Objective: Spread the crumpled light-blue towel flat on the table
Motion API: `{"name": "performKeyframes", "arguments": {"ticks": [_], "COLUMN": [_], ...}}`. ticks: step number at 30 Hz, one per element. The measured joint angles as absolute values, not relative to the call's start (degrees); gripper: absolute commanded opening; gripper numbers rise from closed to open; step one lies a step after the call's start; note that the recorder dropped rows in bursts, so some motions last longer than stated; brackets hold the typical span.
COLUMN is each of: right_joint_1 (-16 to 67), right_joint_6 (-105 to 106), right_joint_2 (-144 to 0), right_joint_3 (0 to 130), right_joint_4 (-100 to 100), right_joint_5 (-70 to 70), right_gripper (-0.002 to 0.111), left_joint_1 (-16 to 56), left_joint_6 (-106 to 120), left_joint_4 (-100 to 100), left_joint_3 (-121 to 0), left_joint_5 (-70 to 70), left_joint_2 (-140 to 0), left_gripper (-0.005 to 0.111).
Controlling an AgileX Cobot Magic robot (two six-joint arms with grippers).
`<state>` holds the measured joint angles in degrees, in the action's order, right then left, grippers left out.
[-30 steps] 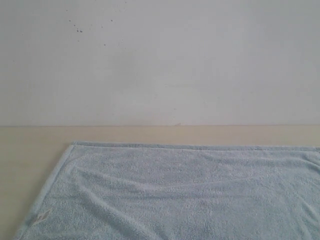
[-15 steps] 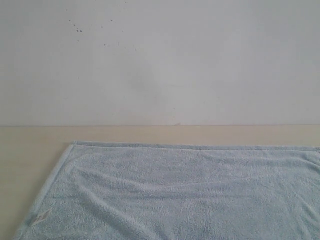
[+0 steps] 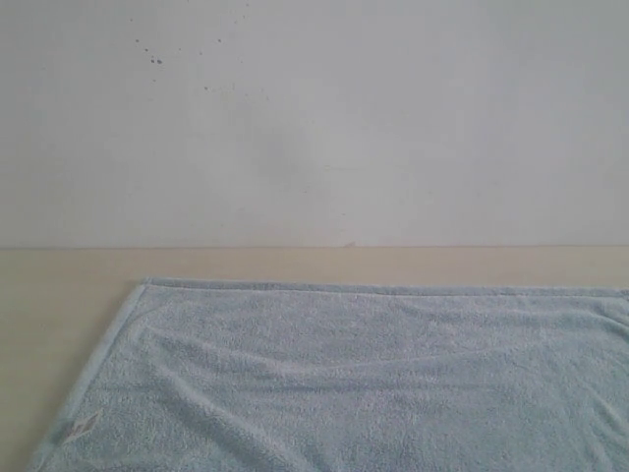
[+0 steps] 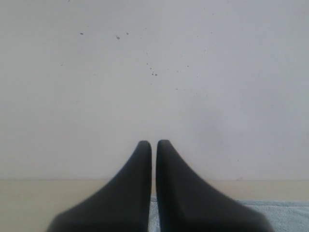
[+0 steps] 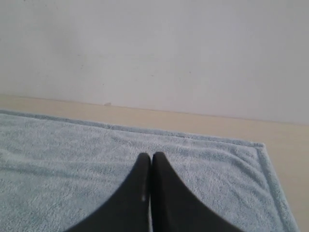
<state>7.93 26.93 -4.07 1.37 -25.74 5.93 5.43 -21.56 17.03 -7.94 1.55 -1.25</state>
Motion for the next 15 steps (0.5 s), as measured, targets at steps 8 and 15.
{"name": "performKeyframes", "arguments": {"ticks": [8,15], "right_joint_1": [6.1,6.0], "right_joint_6": [12.4,-8.5], "right_joint_2": [-0.3,-0.3], "right_joint_3": [0.3,-0.1], "right_joint_4": [-11.9,7.8], "right_joint_5": [2.0,19.7], "right_gripper": [0.000,0.000], "left_joint_1": [5.4,5.4], "left_joint_6": [-21.6,-21.6], "left_joint_4": [17.1,17.1], "left_joint_3": [-7.9,-7.9], "left_joint_5": [1.3,1.3], "left_joint_2": [-1.3,-1.3], "left_gripper": [0.004,0.004]}}
